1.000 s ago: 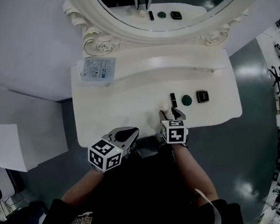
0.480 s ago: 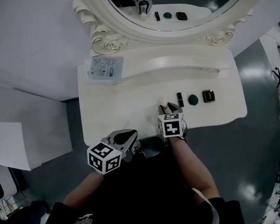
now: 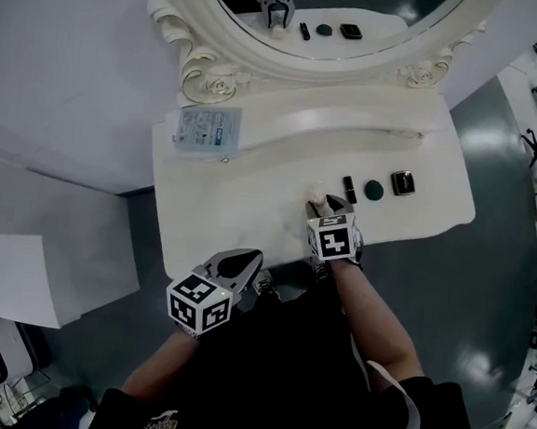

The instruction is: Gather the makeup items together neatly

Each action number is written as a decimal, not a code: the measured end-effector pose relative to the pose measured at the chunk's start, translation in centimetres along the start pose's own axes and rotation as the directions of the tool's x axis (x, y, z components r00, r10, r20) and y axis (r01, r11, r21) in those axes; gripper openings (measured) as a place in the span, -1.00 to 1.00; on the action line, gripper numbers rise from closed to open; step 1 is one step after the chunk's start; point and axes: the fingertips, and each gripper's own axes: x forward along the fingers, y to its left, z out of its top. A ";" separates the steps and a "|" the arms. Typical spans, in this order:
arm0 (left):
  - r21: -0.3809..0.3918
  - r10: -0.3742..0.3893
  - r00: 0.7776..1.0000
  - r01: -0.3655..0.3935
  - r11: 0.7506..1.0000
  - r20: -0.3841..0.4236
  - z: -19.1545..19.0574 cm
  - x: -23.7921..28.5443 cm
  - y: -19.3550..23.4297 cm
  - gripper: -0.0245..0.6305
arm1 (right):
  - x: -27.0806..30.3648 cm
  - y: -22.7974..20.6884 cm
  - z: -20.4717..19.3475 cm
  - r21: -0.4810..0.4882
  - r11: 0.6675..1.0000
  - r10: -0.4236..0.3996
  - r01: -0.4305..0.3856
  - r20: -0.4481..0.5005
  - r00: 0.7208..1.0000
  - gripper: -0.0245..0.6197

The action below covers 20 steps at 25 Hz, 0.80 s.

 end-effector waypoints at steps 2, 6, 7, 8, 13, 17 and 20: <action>0.003 -0.011 1.000 0.011 1.000 -0.001 -0.1 0.0 -0.2 -0.90 | -0.9 -0.1 0.3 0.000 1.000 -0.007 0.007 0.026 1.000 -0.27; 0.007 -0.047 0.999 0.047 0.999 -0.010 -0.5 0.6 -0.5 -0.90 | -4.5 0.3 1.4 0.023 1.000 -0.014 0.011 0.115 0.993 -0.23; 0.007 -0.059 0.998 0.059 0.998 -0.013 -0.7 0.9 -0.7 -0.90 | -5.7 0.6 1.7 0.032 0.999 -0.003 -0.002 0.146 0.989 -0.23; 0.009 -0.070 0.997 0.070 0.998 -0.018 -0.9 1.2 -1.0 -0.90 | -7.1 1.0 2.0 0.046 0.999 0.020 -0.029 0.182 0.983 -0.25; 0.054 -0.103 0.994 0.105 0.993 -0.039 -0.6 2.3 -3.1 -0.90 | -14.1 3.5 1.3 0.158 0.945 0.220 -0.286 0.339 0.915 -0.83; 0.100 -0.090 0.996 0.092 0.991 -0.022 0.5 2.7 -5.2 -0.90 | -18.8 3.1 0.3 0.180 0.901 0.298 -0.394 0.402 0.866 -0.83; 0.126 -0.066 0.997 0.069 0.990 -0.026 0.7 3.6 -6.9 -0.90 | -21.1 2.6 0.2 0.166 0.873 0.353 -0.458 0.432 0.830 -0.83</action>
